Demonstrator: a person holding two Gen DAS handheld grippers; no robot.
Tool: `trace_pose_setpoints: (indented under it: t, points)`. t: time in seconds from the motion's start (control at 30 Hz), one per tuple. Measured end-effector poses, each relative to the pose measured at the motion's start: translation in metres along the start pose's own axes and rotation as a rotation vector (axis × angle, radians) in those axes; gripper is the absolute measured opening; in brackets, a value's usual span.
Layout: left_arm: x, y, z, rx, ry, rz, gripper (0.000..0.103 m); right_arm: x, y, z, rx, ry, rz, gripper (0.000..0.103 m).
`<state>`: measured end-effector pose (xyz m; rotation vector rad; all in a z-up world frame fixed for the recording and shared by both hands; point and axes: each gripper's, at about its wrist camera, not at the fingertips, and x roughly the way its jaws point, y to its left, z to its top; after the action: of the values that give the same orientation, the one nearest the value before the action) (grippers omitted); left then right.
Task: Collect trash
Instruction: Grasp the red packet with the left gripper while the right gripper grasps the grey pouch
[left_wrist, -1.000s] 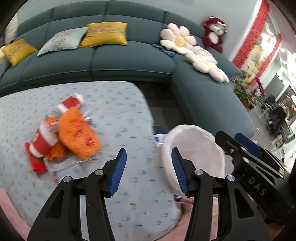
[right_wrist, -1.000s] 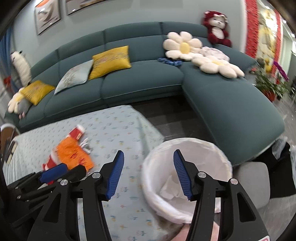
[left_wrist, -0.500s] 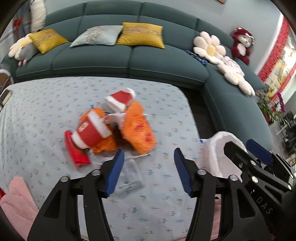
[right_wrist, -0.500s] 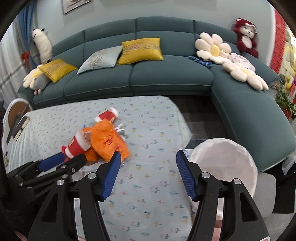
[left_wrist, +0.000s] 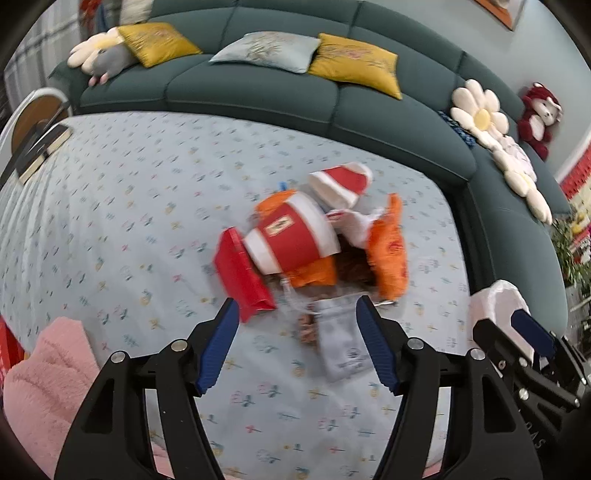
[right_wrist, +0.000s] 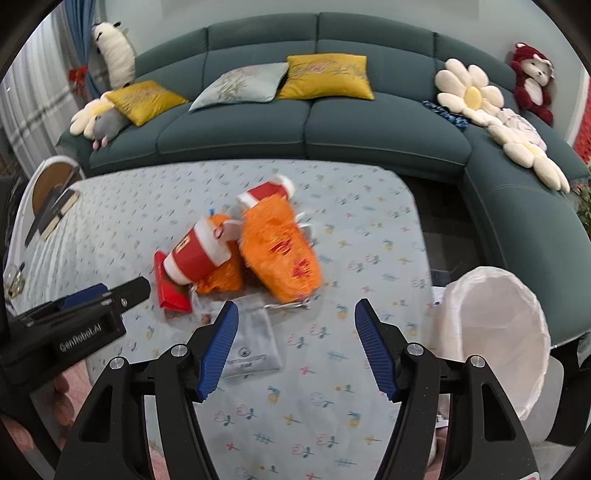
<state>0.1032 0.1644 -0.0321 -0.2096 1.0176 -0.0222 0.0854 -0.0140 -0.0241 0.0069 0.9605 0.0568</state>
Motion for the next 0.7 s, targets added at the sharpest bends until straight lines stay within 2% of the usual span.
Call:
trace_pose_setpoints:
  t: [0.33, 0.7]
  points:
    - [0.02, 0.045, -0.004, -0.062, 0.036, 0.062, 0.071, 0.048, 0.035, -0.018, -0.028, 0.112, 0.049, 0.065]
    - [0.055, 0.07, -0.004, -0.113, 0.095, 0.051, 0.082, 0.103, 0.048, -0.033, -0.001, 0.223, 0.043, 0.07]
